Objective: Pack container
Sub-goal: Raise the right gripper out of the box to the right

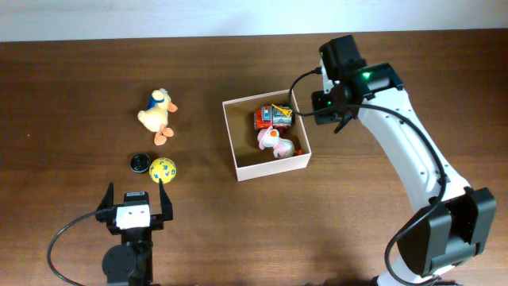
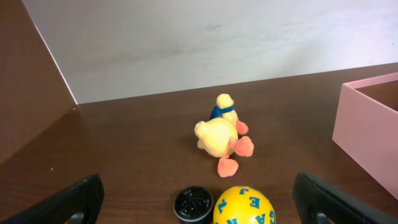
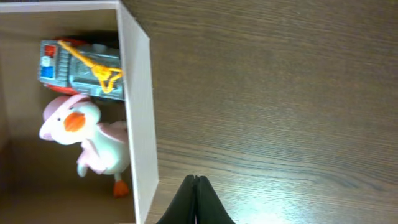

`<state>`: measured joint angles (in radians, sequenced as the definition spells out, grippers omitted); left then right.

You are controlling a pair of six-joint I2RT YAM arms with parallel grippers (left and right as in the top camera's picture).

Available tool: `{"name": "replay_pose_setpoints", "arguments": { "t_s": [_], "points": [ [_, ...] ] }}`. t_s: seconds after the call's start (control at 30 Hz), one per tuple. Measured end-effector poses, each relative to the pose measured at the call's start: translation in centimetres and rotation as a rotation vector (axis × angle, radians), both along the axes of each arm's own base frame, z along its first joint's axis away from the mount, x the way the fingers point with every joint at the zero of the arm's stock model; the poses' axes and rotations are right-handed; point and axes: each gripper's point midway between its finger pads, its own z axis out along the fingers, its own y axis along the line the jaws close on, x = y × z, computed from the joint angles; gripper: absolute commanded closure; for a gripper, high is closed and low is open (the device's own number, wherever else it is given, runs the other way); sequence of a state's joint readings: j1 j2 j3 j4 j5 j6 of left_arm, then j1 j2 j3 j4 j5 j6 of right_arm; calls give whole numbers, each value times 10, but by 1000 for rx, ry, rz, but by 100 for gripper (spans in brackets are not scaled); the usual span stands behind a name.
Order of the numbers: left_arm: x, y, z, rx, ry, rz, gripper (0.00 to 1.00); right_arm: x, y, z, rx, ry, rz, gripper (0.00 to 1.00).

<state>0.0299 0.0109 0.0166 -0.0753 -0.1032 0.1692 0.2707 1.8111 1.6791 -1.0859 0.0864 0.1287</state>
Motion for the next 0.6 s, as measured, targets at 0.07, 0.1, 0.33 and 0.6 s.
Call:
{"name": "replay_pose_setpoints", "arguments": {
  "t_s": [0.07, 0.1, 0.33, 0.6],
  "points": [
    [0, 0, 0, 0, 0, 0, 1, -1, -4, -2, -1, 7, -9, 96],
    [0, 0, 0, 0, 0, 0, 1, -2, -5, -5, -3, 13, -10, 96],
    [0, 0, 0, 0, 0, 0, 1, -16, -8, -38, -17, 77, -19, 96],
    [0, 0, 0, 0, 0, 0, 1, -31, -5, -62, 15, 138, -23, 96]
  ]
}}
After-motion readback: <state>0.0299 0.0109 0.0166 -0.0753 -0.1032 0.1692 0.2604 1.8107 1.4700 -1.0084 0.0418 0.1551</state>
